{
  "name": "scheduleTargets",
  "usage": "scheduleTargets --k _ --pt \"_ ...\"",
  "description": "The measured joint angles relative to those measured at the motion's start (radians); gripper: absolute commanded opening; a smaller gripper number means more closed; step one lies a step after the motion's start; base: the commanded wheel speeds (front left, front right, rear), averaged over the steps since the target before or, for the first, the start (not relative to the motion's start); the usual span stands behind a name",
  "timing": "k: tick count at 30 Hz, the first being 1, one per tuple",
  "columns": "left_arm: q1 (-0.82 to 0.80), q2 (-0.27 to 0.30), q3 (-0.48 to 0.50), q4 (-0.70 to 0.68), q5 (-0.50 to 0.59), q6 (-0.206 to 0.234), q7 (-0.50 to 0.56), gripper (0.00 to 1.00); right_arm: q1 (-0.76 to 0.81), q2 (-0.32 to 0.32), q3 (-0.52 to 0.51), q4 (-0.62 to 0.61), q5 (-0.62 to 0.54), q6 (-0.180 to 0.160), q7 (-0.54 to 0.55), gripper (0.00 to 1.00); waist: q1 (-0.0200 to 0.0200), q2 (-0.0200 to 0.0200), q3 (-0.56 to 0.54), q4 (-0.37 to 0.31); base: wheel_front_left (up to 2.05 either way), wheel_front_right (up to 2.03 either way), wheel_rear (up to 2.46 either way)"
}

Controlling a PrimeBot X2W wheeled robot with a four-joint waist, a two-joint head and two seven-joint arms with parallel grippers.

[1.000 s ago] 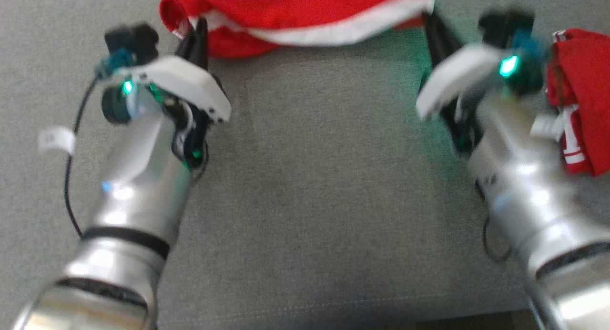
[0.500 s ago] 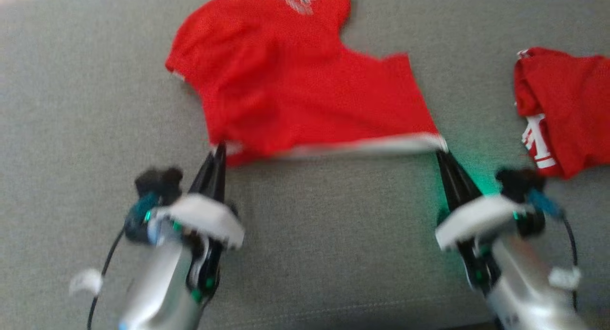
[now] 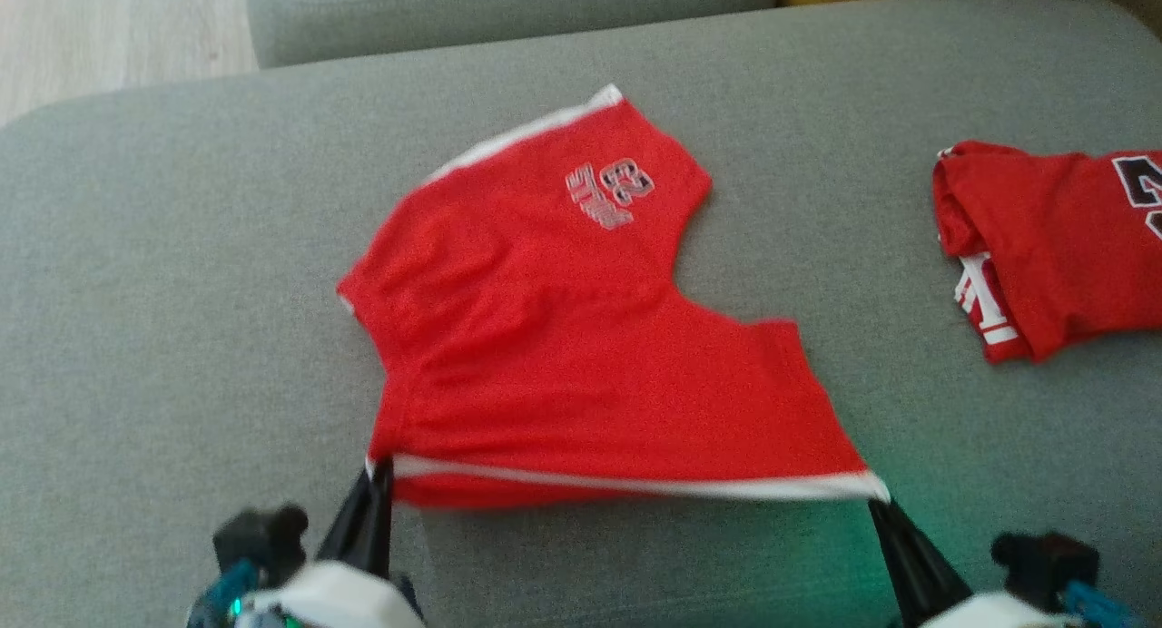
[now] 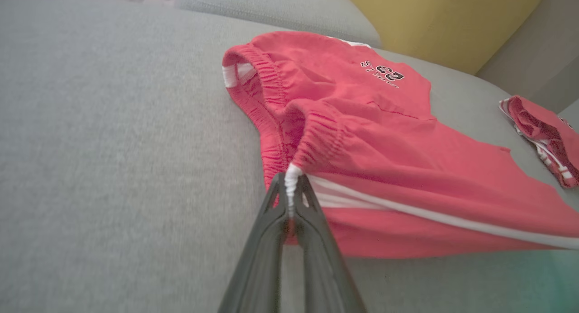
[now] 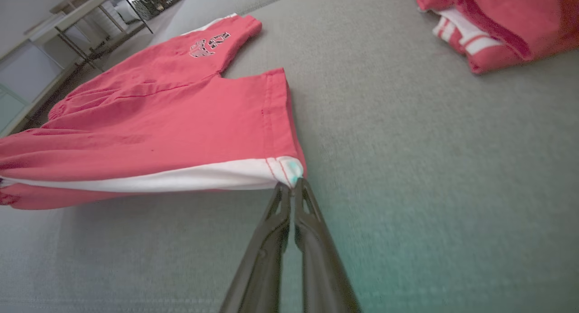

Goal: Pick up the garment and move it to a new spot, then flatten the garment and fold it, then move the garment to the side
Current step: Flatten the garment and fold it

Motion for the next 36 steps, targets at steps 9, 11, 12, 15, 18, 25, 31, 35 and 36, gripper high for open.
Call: scheduleTargets --k 9,11,12,15,18,25,31,35,36 --pt "0.178 0.031 -0.001 -0.188 -0.008 0.069 0.09 0.0 0.147 0.033 -0.048 -0.209 -0.058 0.0 0.159 0.0 -0.0001 0.0 -0.041 0.005 0.0 0.0 0.0" --pt "0.175 0.039 0.003 -0.202 -0.009 0.069 0.096 0.0 0.141 0.021 -0.049 -0.229 -0.058 0.0 0.184 0.0 0.0 0.0 -0.039 0.008 0.0 0.0 0.0" --pt "0.173 0.04 0.004 -0.206 -0.012 0.069 0.096 0.0 0.135 0.012 -0.049 -0.233 -0.058 0.0 0.188 0.0 0.0 0.0 -0.037 0.009 0.0 0.0 0.0" --pt "0.163 0.039 0.004 -0.207 -0.017 0.069 0.099 0.0 0.102 -0.001 -0.06 -0.236 -0.057 0.0 0.197 0.0 0.0 0.0 -0.031 0.014 0.0 0.0 0.0" --pt "0.111 0.037 0.004 -0.205 -0.026 0.055 0.106 0.0 0.016 -0.021 -0.067 -0.228 -0.053 0.0 0.202 0.0 0.0 0.0 -0.015 0.024 0.0 0.0 0.0" --pt "-0.147 -0.002 0.029 -0.137 -0.097 0.012 0.141 0.0 -0.359 -0.167 0.025 -0.071 -0.019 0.0 0.204 0.0 0.0 0.0 0.075 0.051 0.0 0.0 0.0" --pt "-0.299 -0.04 0.035 -0.019 -0.137 -0.016 0.15 0.0 -0.661 -0.191 0.105 0.156 0.033 0.0 0.171 0.0 0.0 0.0 0.145 0.082 0.0 0.0 0.0" --pt "-0.381 -0.064 0.03 0.057 -0.15 -0.039 0.148 0.0 -0.835 -0.201 0.162 0.328 0.066 0.0 0.142 0.0 0.0 0.0 0.185 0.112 0.0 0.0 0.0" --pt "-0.403 -0.069 0.03 0.074 -0.151 -0.047 0.142 0.0 -0.872 -0.204 0.175 0.37 0.074 0.0 0.132 0.0 0.0 0.0 0.193 0.122 0.0 0.0 0.0"
